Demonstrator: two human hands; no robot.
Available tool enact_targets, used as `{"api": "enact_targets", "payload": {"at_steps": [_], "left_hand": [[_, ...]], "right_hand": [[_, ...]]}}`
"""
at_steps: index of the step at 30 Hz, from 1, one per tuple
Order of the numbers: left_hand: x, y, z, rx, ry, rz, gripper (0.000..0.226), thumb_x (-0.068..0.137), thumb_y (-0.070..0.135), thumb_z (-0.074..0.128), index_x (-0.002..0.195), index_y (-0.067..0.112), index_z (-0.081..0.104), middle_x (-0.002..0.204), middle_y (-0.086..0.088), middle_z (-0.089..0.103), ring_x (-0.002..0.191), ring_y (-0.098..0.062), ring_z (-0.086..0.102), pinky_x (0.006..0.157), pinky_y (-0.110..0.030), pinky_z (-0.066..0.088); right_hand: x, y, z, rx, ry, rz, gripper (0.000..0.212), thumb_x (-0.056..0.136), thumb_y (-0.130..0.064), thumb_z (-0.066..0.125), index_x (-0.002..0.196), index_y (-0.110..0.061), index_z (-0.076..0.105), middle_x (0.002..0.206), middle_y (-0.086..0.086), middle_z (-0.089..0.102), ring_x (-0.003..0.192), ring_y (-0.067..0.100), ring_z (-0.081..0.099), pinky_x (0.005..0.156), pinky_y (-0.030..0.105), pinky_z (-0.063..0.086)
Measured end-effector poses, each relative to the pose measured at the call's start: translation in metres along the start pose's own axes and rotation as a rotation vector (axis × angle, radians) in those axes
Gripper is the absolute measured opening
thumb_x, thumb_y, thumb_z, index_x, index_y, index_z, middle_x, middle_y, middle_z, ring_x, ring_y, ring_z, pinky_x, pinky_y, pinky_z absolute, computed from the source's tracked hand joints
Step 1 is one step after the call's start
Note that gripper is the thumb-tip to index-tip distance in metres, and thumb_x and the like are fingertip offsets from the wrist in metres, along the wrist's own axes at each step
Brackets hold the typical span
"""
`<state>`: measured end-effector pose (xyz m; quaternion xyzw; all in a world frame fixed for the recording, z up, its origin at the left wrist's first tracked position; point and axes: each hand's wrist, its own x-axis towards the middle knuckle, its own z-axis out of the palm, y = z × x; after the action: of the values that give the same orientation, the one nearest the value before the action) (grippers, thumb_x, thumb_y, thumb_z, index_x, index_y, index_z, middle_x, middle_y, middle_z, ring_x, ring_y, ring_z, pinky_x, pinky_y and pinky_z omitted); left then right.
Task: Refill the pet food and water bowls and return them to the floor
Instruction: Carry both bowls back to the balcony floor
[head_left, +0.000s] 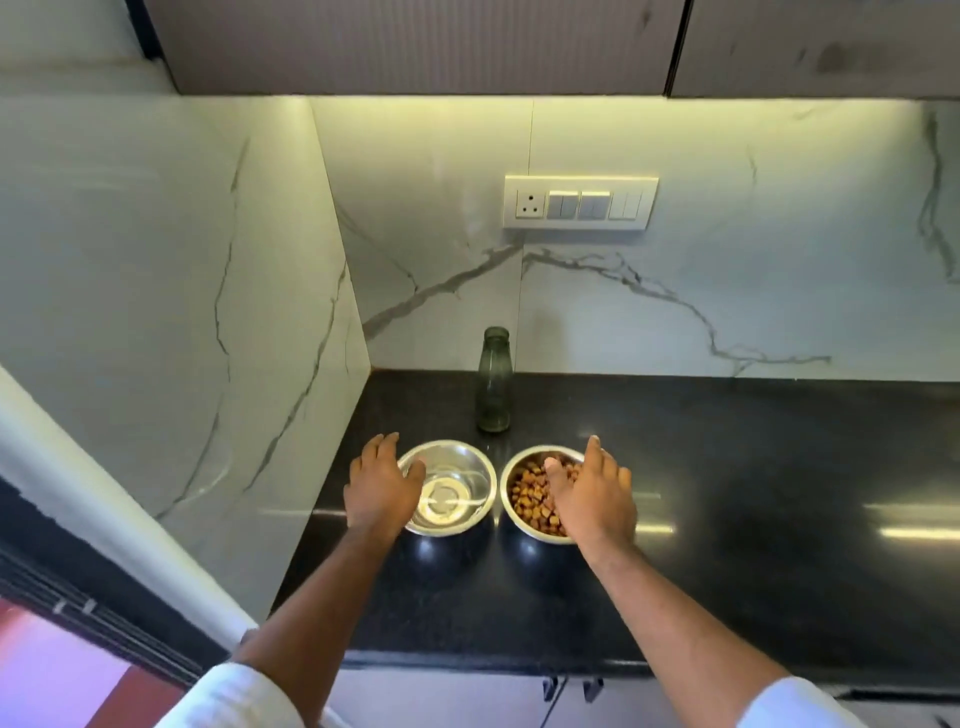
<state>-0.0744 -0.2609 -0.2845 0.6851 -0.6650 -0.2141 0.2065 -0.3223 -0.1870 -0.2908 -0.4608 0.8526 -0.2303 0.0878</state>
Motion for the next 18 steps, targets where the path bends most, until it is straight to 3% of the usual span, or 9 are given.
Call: {"api": "enact_targets", "payload": {"at_steps": [6,9,11,13,15,18], "left_hand": [[0.004,-0.036,0.035,0.065,-0.09,-0.089,0.056,0.099,0.032,0.056,0.15,0.014,0.045,0.157,-0.013,0.045,0.139,-0.038,0.046,0.114,-0.052,0.04],[0.011,-0.047,0.049,-0.038,-0.08,-0.159,0.05,0.097,0.028,0.058,0.144,0.012,0.051,0.145,-0.016,0.056,0.131,-0.037,0.056,0.112,-0.05,0.046],[0.014,-0.046,0.052,-0.142,-0.066,-0.232,0.047,0.098,0.027,0.057,0.142,0.01,0.052,0.14,-0.016,0.061,0.127,-0.037,0.06,0.108,-0.049,0.049],[0.015,-0.043,0.051,-0.23,-0.068,-0.321,0.04,0.101,0.025,0.054,0.138,0.011,0.054,0.134,-0.016,0.064,0.121,-0.038,0.063,0.105,-0.048,0.051],[0.015,-0.04,0.051,-0.3,-0.083,-0.376,0.032,0.102,0.025,0.049,0.131,0.014,0.058,0.12,-0.014,0.069,0.104,-0.033,0.07,0.093,-0.049,0.059],[0.013,-0.036,0.054,-0.379,-0.089,-0.396,0.026,0.106,0.022,0.044,0.128,0.016,0.058,0.099,-0.004,0.067,0.082,-0.022,0.072,0.068,-0.04,0.065]], "right_hand": [[0.007,0.037,0.028,0.015,-0.081,0.288,0.054,0.101,-0.045,0.048,0.143,-0.011,0.049,0.136,0.02,0.051,0.123,0.039,0.052,0.091,0.047,0.051],[0.014,0.049,0.039,0.101,-0.146,0.385,0.042,0.104,-0.035,0.048,0.135,-0.008,0.054,0.132,0.021,0.052,0.114,0.042,0.059,0.084,0.043,0.05],[0.02,0.058,0.049,0.172,-0.166,0.405,0.036,0.102,-0.029,0.048,0.13,-0.009,0.058,0.127,0.019,0.059,0.106,0.041,0.064,0.084,0.044,0.057],[0.025,0.065,0.058,0.253,-0.161,0.42,0.03,0.1,-0.025,0.049,0.126,-0.013,0.058,0.119,0.014,0.066,0.093,0.035,0.069,0.073,0.049,0.064],[0.026,0.066,0.059,0.369,-0.182,0.434,0.025,0.103,-0.019,0.048,0.127,-0.014,0.055,0.115,0.008,0.064,0.083,0.027,0.067,0.06,0.045,0.065],[0.025,0.064,0.059,0.536,-0.219,0.433,0.027,0.106,-0.013,0.044,0.132,-0.017,0.05,0.119,0.007,0.057,0.096,0.027,0.065,0.058,0.044,0.065]]}}
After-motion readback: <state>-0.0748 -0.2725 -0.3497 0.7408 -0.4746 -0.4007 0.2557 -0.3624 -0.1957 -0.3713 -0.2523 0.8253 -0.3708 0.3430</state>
